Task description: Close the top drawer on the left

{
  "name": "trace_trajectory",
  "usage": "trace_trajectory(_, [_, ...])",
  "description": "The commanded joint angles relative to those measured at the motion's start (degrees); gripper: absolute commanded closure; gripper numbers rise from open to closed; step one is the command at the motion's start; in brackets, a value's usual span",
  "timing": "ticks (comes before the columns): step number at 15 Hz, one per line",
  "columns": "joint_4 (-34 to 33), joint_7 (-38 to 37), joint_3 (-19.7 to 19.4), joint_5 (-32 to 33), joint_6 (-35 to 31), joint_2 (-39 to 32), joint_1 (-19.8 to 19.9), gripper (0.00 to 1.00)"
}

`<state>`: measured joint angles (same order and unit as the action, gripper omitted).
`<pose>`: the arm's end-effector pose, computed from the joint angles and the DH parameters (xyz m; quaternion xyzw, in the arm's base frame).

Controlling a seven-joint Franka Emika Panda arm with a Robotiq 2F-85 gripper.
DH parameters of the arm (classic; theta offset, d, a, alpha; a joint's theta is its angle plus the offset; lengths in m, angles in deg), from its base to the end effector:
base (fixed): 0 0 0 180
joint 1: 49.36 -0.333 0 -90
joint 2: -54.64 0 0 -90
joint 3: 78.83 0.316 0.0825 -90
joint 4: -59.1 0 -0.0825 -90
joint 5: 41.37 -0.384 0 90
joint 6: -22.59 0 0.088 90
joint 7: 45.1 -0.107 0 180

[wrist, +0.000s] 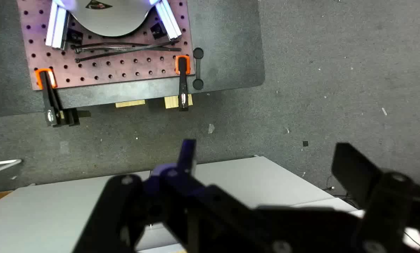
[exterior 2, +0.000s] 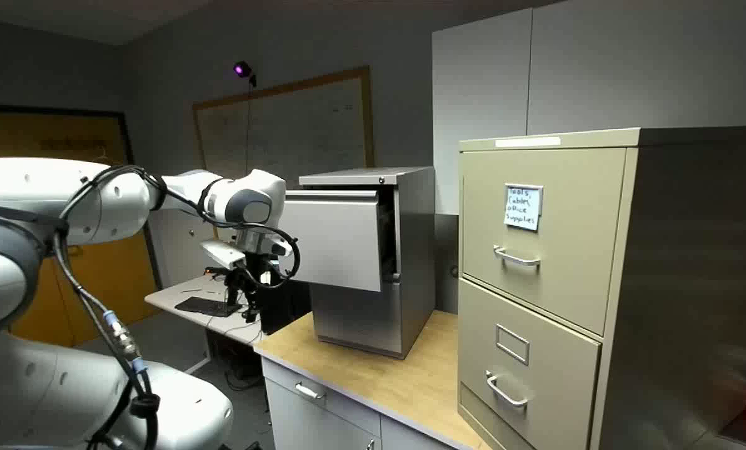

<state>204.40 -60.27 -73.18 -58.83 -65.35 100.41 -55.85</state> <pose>0.2764 0.0973 0.5093 -0.9866 0.0544 0.1239 0.0915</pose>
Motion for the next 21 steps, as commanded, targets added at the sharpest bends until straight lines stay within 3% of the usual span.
trace_trajectory(1, [-0.2, 0.9, 1.2, -0.7, 0.3, 0.1, 1.6, 0.0])
trace_trajectory(12, [-0.4, 1.5, 1.1, -0.4, -1.5, -0.1, 2.4, 0.0])
trace_trajectory(19, [-3.3, 0.9, 0.8, 0.3, -16.0, -1.0, 5.1, 0.0])
trace_trajectory(20, [-3.8, 0.6, 0.9, 0.4, -18.7, -1.2, 5.5, 0.25])
trace_trajectory(21, [-4.3, 0.4, 0.9, 0.5, -21.9, -1.3, 5.8, 0.25])
